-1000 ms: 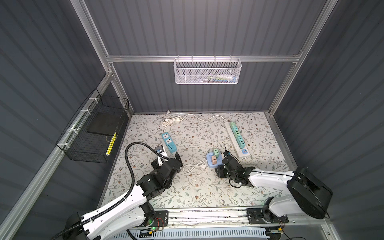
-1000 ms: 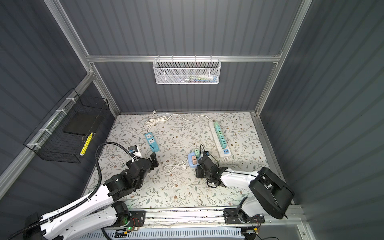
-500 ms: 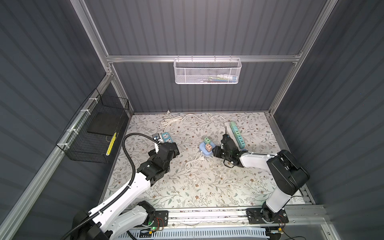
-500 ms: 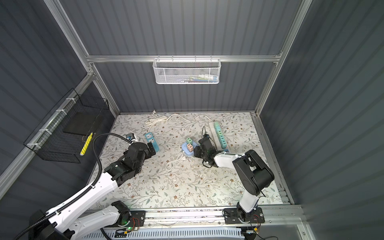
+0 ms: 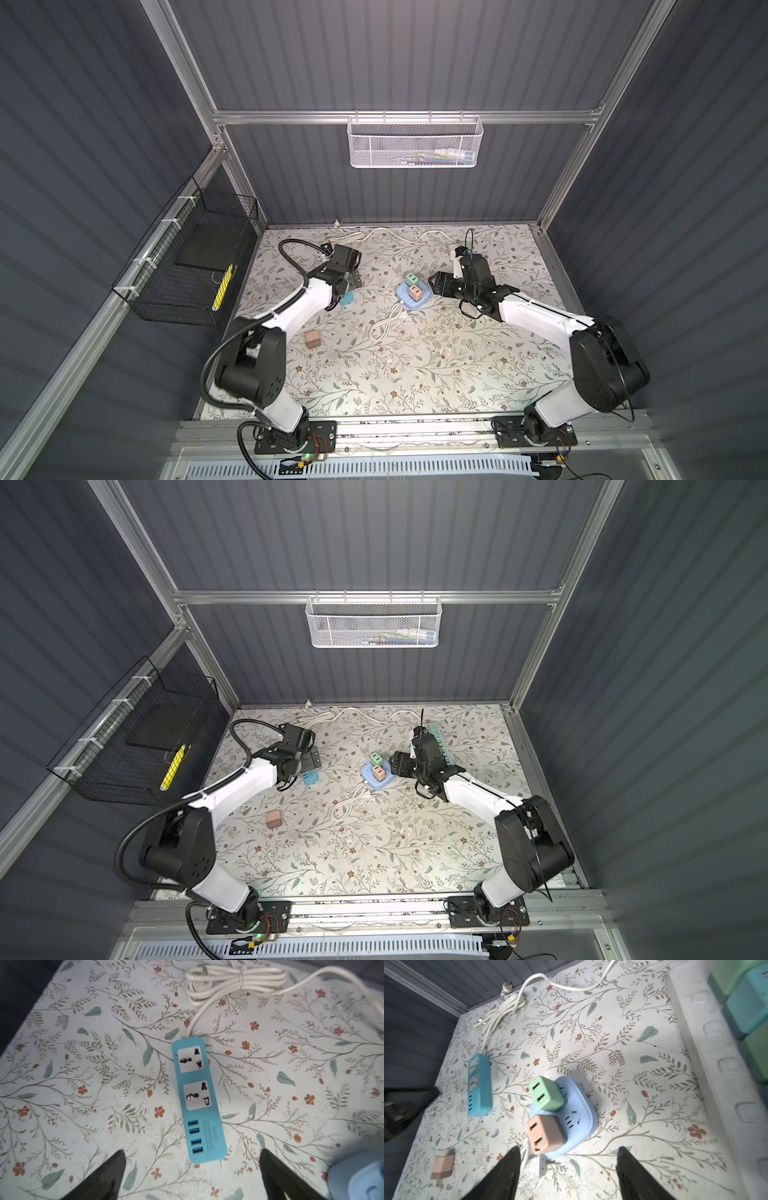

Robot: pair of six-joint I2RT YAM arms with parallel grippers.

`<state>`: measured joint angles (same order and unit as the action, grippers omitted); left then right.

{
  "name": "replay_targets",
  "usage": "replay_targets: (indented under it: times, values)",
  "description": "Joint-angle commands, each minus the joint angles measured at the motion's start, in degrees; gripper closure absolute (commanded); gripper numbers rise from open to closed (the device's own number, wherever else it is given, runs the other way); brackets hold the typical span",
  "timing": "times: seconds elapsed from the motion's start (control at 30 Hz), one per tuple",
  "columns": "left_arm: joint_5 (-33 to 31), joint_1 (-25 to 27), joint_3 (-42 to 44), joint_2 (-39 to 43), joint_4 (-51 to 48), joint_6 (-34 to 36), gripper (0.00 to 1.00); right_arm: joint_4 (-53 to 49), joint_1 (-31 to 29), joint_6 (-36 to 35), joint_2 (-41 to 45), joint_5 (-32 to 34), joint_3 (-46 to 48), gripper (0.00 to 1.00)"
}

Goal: Insert the plug

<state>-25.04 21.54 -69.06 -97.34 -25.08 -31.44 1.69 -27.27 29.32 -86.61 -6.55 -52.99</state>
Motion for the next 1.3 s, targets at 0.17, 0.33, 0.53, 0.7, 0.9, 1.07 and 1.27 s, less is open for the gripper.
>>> replay_targets:
  times: [0.17,0.33,0.53,0.7,0.9,1.07,1.27]
  values:
    - [6.0,-3.0,-10.1,-13.9,-4.3,0.9,0.07,-9.3,-0.6,-5.0,10.1,-3.5,4.5,0.18]
    - [8.6,-3.1,-10.7,-18.0,-2.8,1.5,0.21,-9.8,-0.5,-5.2,13.7,-5.4,6.7,0.19]
    - [9.9,-3.0,-6.2,-15.7,-0.5,0.5,0.51,-9.7,-0.6,-6.1,15.8,-6.1,8.3,0.22]
    - [12.6,0.1,1.3,-8.9,2.0,-3.6,0.62,-8.5,-0.5,-7.3,17.2,-8.4,9.0,0.23]
    - [8.4,9.1,11.8,-1.2,2.1,-13.5,0.6,-6.6,-0.5,-7.0,18.7,-8.1,11.3,0.22]
    - [6.4,12.4,20.1,4.3,3.6,-21.1,0.6,-5.3,-0.4,-6.6,18.7,-8.2,12.4,0.22]
    - [4.5,15.1,18.7,5.3,-0.8,-21.6,0.34,-5.3,-0.4,-6.6,19.0,-7.6,12.9,0.19]
